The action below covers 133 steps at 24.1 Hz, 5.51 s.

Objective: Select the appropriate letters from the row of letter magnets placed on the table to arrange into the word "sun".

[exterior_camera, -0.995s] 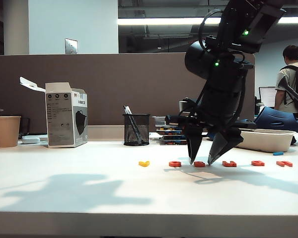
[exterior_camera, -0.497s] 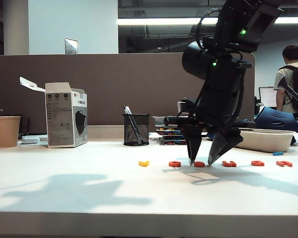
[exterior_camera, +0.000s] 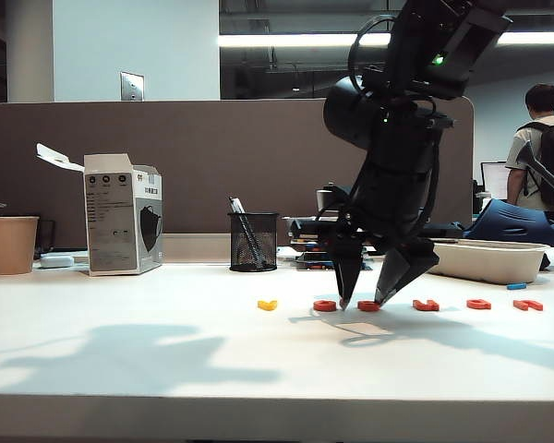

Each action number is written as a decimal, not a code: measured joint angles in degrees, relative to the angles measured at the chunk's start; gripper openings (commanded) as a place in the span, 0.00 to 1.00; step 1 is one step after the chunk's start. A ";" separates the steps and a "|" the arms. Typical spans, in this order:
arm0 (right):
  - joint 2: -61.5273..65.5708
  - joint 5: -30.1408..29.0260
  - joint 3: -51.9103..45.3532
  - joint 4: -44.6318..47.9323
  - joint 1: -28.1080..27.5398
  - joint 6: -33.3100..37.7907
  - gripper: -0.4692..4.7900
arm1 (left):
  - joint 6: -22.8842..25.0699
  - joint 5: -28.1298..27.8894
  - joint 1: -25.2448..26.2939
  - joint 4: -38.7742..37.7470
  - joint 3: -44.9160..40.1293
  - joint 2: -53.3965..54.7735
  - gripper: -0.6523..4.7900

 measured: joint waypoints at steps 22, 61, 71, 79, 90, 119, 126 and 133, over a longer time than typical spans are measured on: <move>0.02 0.52 0.13 -1.55 -0.11 -0.04 0.28 | 0.00 0.00 0.00 -0.28 0.00 -0.02 0.11; -1.16 -0.09 0.00 -2.43 -0.13 -0.44 0.24 | 0.00 0.00 0.00 -1.51 0.00 -0.02 0.11; -2.86 -0.63 3.76 -5.09 -0.13 -0.42 0.24 | 0.00 0.00 0.00 -1.53 0.00 0.00 0.11; -5.92 -2.10 3.93 -9.81 -0.09 0.20 0.24 | 0.00 0.00 0.00 -1.53 0.00 0.00 0.11; -7.48 1.36 -0.22 -17.55 8.37 12.68 0.24 | 0.00 0.00 0.00 -1.53 0.00 -0.02 0.11; -7.85 2.58 -7.19 -9.29 9.99 16.55 0.52 | 0.00 0.04 0.00 -1.53 0.00 -0.02 0.11; -7.87 2.58 -7.04 -9.25 9.97 16.50 0.75 | 0.00 0.07 0.00 -1.53 0.00 -0.02 0.11; -7.26 2.47 -1.22 -13.42 9.86 14.05 0.75 | 0.00 0.07 0.00 -1.53 0.00 -0.02 0.11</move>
